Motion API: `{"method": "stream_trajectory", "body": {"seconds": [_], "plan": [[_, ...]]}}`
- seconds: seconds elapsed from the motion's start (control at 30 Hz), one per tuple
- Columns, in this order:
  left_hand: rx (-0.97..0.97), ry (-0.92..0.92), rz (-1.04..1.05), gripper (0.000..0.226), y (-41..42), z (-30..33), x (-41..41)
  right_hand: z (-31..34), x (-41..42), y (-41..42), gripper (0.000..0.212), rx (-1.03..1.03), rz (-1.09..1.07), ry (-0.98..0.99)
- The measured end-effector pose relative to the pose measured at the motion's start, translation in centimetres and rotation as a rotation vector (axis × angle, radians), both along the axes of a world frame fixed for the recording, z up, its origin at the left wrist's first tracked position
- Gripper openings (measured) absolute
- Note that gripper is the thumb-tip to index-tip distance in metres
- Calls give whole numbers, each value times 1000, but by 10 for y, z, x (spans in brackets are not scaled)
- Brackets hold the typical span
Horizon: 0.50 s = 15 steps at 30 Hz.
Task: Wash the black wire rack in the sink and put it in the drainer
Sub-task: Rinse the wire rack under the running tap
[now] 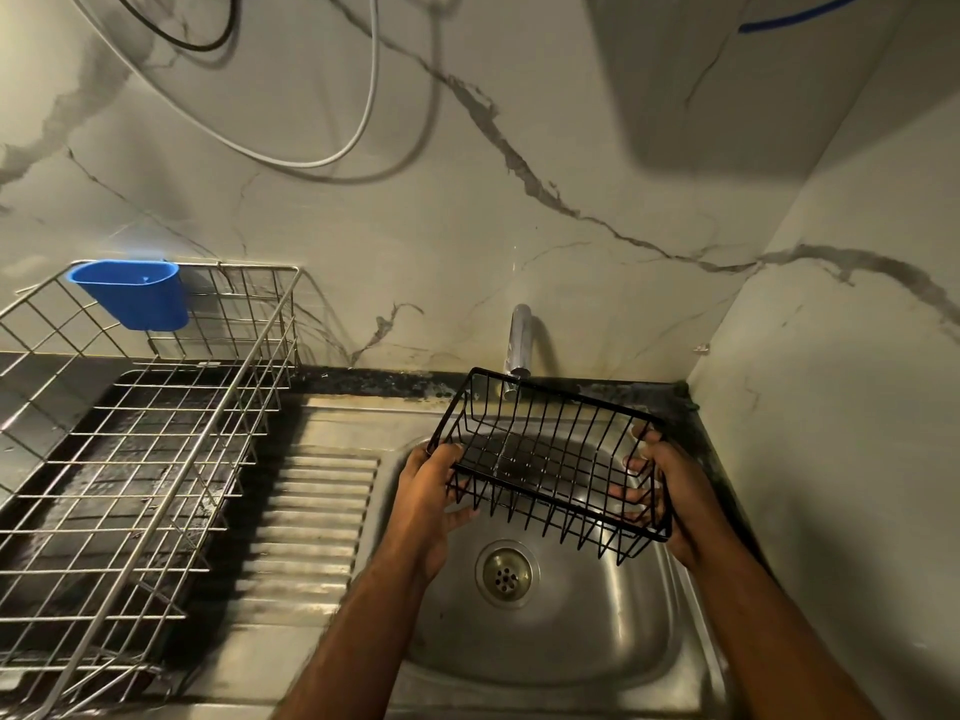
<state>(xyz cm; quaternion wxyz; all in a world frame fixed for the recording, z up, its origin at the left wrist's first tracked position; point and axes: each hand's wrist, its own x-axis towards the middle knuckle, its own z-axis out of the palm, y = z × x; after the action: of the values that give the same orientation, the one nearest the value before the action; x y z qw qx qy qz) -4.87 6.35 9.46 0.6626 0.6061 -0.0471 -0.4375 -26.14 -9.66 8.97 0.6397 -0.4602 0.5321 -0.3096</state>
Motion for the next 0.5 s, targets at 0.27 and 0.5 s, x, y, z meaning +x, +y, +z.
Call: {"method": "stream_trajectory", "body": {"seconds": [0.27, 0.5], "plan": [[12, -13, -23, 40, 0, -2, 3, -2, 3, -10, 26, 8, -8, 16], [10, -5, -13, 34, -1, -3, 3, 0, 3, -9, 26, 13, 13, 8]]}}
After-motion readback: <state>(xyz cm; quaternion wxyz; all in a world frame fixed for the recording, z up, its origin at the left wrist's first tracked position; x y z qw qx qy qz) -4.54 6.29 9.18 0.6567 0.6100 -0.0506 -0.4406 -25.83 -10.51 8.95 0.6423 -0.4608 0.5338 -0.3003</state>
